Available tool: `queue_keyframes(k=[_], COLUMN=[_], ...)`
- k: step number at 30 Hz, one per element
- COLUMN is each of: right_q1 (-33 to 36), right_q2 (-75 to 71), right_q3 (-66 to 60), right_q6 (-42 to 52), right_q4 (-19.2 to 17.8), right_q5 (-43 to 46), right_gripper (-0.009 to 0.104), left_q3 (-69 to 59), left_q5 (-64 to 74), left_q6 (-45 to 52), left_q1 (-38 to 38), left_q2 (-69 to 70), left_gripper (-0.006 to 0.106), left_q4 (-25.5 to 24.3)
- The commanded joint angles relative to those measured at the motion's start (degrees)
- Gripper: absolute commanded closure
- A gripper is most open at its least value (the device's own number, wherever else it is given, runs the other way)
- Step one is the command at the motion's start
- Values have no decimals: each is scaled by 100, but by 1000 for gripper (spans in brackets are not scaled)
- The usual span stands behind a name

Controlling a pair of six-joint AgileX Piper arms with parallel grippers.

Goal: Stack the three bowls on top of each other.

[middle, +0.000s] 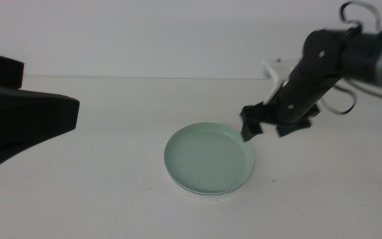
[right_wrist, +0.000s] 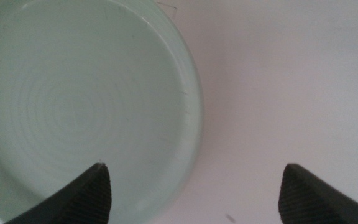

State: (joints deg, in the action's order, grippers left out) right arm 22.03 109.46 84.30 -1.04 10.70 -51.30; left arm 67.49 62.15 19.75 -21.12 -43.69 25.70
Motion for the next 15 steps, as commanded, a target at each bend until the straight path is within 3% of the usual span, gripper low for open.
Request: queue_keyframes(k=[1, 3, 8, 12, 15], right_q1=[-146, -332, -900, -1001, -1001], right_q2=[-487, -959, -2559, -4081, -5239], right_q3=[45, 45, -236, -1328, -2510], right_q6=[104, 35, -43, -102, -104], right_q4=[-436, -724, -801, -1183, -1185], right_q5=[-230, -342, -170, 659, 1590], right_gripper=[4, 4, 4, 4, 4], left_q3=[-5, -5, -5, -5, -5], left_q5=[-65, -65, -65, -65, -65], left_q6=[10, 10, 10, 10, 10], left_q1=[6, 6, 6, 6, 6], left_q2=[35, 35, 35, 35, 35], left_gripper=[7, 7, 7, 7, 7], left_q4=[27, 27, 27, 27, 27])
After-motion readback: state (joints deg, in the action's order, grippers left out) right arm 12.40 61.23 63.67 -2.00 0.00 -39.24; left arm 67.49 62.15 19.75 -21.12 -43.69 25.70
